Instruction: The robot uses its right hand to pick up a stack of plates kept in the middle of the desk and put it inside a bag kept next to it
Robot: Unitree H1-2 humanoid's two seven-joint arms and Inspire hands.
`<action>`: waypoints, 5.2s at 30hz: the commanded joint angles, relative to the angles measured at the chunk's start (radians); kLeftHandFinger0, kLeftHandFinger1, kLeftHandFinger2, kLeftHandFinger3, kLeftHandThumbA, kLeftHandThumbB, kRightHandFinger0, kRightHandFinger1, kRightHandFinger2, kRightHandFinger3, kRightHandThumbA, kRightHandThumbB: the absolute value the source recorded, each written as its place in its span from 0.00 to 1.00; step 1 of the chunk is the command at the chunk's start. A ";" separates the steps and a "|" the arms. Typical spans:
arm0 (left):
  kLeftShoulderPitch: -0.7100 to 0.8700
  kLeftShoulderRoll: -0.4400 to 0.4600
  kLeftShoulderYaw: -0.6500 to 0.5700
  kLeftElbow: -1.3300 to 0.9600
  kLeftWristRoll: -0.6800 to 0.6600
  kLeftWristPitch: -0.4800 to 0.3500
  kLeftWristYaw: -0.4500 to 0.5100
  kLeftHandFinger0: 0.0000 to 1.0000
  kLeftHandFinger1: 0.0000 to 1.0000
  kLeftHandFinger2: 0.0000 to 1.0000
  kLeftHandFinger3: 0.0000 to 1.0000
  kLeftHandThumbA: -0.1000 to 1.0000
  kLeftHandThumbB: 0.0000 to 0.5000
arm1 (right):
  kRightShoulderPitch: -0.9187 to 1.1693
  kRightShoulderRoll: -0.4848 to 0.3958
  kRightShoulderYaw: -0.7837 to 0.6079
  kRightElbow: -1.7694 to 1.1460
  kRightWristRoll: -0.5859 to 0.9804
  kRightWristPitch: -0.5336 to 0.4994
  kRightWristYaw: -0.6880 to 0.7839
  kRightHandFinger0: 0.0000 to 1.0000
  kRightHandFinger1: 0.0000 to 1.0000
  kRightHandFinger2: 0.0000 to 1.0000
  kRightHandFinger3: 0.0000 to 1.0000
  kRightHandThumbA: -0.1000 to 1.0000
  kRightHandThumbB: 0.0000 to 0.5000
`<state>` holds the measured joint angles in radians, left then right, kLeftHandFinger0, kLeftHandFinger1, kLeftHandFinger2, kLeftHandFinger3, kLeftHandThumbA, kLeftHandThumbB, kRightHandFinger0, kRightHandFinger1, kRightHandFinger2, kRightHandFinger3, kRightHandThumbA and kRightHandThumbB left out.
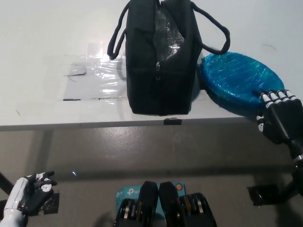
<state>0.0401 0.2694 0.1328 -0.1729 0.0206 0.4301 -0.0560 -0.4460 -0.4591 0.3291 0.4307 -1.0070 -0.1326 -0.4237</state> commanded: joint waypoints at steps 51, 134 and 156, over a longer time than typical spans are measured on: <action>0.046 0.034 -0.005 -0.025 0.041 -0.052 0.004 0.57 0.64 0.73 0.82 0.00 0.00 | -0.202 0.364 -0.656 -0.437 1.273 0.562 0.396 0.00 0.00 0.11 0.18 0.00 0.36; 0.106 0.070 -0.070 -0.033 0.177 -0.075 0.001 0.64 0.65 0.74 0.82 0.00 0.00 | -0.893 0.180 -0.319 -0.242 0.503 0.603 0.784 0.00 0.00 0.00 0.00 0.00 0.62; 0.112 0.064 -0.078 -0.046 0.192 -0.070 0.003 0.65 0.66 0.75 0.82 0.00 0.00 | -0.809 0.215 -0.172 -0.109 0.054 0.603 0.921 0.00 0.00 0.26 0.10 0.00 0.68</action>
<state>0.1471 0.3151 0.0594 -0.1769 0.1894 0.3941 -0.0561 -1.2041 -0.2184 0.1165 0.3122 -0.7642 0.4832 0.4646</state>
